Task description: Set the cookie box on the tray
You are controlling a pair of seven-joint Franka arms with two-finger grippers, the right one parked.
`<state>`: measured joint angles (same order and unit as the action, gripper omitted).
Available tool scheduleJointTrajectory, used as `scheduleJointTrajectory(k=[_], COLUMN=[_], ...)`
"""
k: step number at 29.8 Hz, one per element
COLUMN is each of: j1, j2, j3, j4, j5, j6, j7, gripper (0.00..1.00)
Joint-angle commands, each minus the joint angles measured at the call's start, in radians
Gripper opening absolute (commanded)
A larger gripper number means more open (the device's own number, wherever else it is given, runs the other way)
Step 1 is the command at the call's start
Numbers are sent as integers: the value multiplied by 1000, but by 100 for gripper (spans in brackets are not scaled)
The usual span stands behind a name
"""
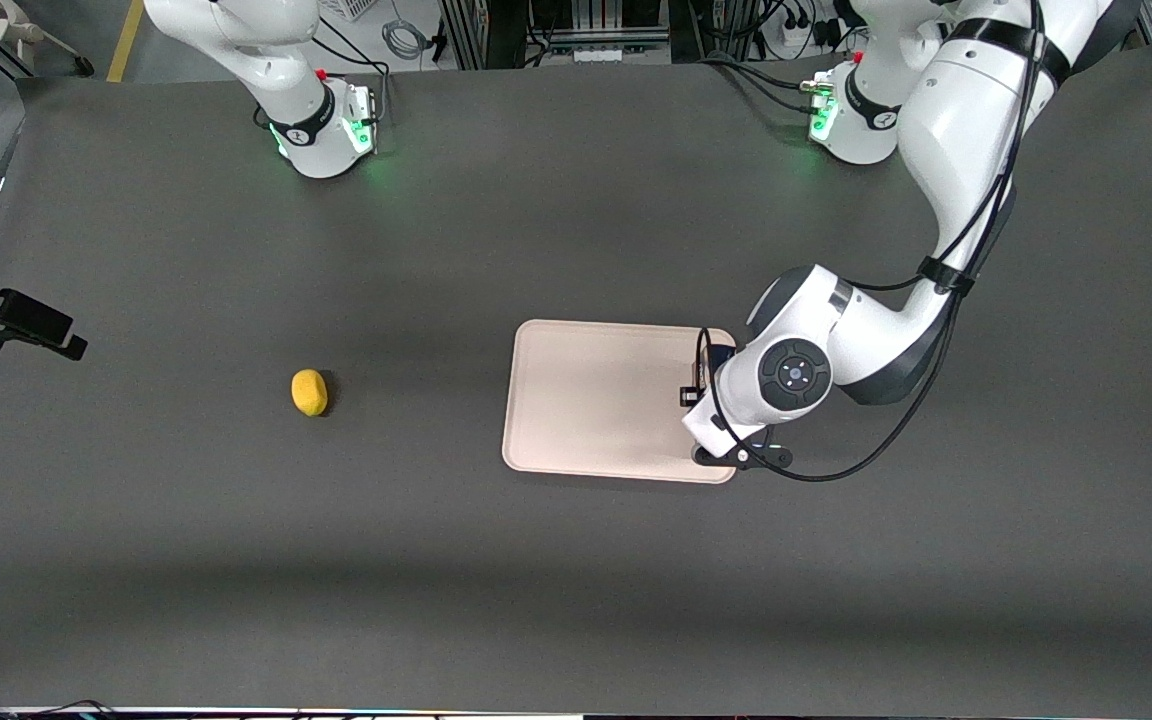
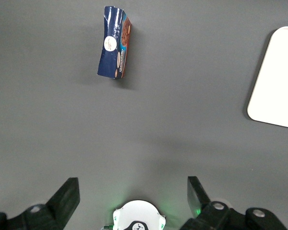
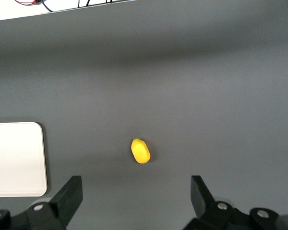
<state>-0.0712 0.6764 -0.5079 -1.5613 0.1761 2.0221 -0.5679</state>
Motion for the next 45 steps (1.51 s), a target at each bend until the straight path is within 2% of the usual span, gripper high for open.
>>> scheduleJointTrajectory(k=[1, 3, 4, 14, 25, 30, 34, 41, 45], j1=[-2, -1, -1, 11, 88, 105, 105, 105, 107], j2=[0, 3, 3, -27, -333, -486, -578, -715, -782], j3=[-1, -1, -1, 0, 22, 121, 227, 360, 443], j4=[-28, -29, -29, -28, 4, 46, 109, 96, 26], j5=[42, 51, 51, 43, 3, -23, -64, -70, -70], j6=[58, 61, 61, 24, -290, -463, -613, -749, -741], j7=[-30, -35, -33, -38, -32, 2, 117, 288, 402], gripper=[33, 85, 100, 100, 100, 100, 100, 100, 100])
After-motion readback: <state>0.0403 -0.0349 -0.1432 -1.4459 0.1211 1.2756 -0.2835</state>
